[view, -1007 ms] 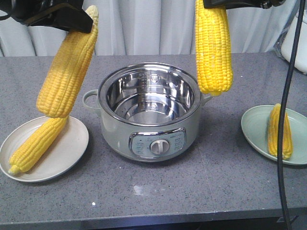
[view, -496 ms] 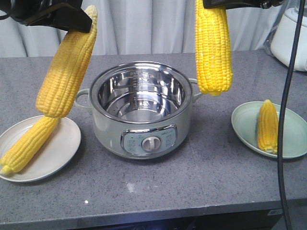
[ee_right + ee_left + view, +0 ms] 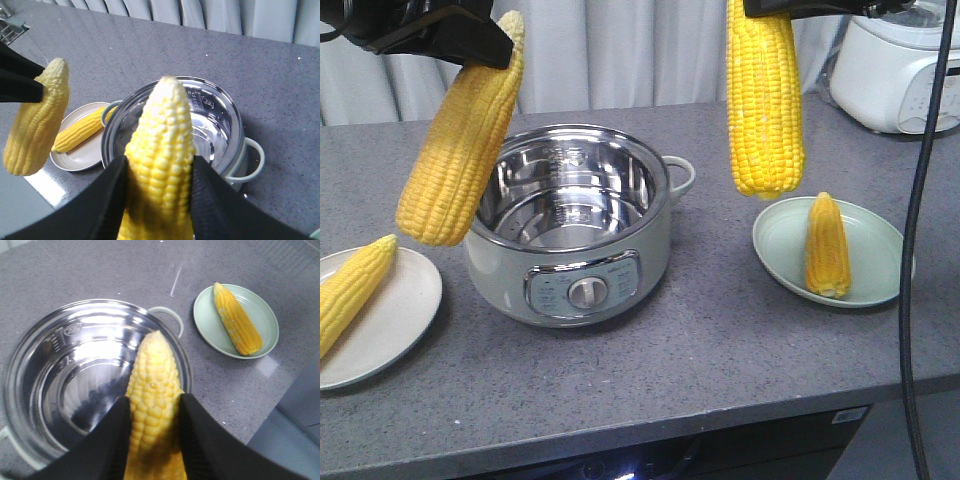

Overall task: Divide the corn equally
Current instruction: 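Drive the base holding both cobs toward the counter with empty plates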

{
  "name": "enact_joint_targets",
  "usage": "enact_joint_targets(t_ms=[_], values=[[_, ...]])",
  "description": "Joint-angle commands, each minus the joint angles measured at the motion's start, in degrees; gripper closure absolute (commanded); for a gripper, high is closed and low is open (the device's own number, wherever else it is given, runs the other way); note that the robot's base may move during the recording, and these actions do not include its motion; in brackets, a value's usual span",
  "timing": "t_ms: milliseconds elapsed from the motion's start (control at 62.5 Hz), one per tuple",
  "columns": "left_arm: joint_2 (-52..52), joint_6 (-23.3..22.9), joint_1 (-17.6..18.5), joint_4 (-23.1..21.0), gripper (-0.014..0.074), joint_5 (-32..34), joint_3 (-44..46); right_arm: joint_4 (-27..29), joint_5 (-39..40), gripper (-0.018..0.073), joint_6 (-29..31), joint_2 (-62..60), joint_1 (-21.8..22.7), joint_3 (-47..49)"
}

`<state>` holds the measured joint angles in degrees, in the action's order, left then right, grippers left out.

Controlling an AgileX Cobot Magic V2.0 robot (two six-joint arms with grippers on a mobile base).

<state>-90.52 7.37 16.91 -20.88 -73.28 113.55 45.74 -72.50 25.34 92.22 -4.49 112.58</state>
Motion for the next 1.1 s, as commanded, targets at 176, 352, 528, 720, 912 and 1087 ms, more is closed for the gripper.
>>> enact_joint_targets(t_ms=[176, 352, 528, 720, 912, 1087], values=[[2.49, -0.41, -0.13, -1.66, 0.0604, 1.25, 1.29, 2.82, -1.44, 0.0533, -0.02, -1.88, 0.27, 1.67], [2.49, -0.41, -0.13, -1.66, 0.0604, 1.25, 1.29, 2.82, -1.44, 0.0533, -0.02, -1.88, 0.27, 1.67], [2.49, -0.41, -0.13, -1.66, 0.0604, 1.25, 1.29, 2.82, -1.44, 0.0533, -0.02, -1.88, 0.27, 1.67], [2.49, -0.41, -0.13, -1.64, 0.0603, 1.25, 1.29, 2.82, -1.44, 0.0533, -0.02, -1.88, 0.27, 1.67], [2.49, -0.41, -0.13, -1.64, 0.0603, 1.25, 1.29, 2.82, -1.44, 0.0533, -0.02, -1.88, 0.27, 1.67], [2.49, -0.41, -0.13, -1.64, 0.0603, 1.25, 1.29, 2.82, -1.44, 0.0533, -0.02, -1.88, 0.27, 1.67]])
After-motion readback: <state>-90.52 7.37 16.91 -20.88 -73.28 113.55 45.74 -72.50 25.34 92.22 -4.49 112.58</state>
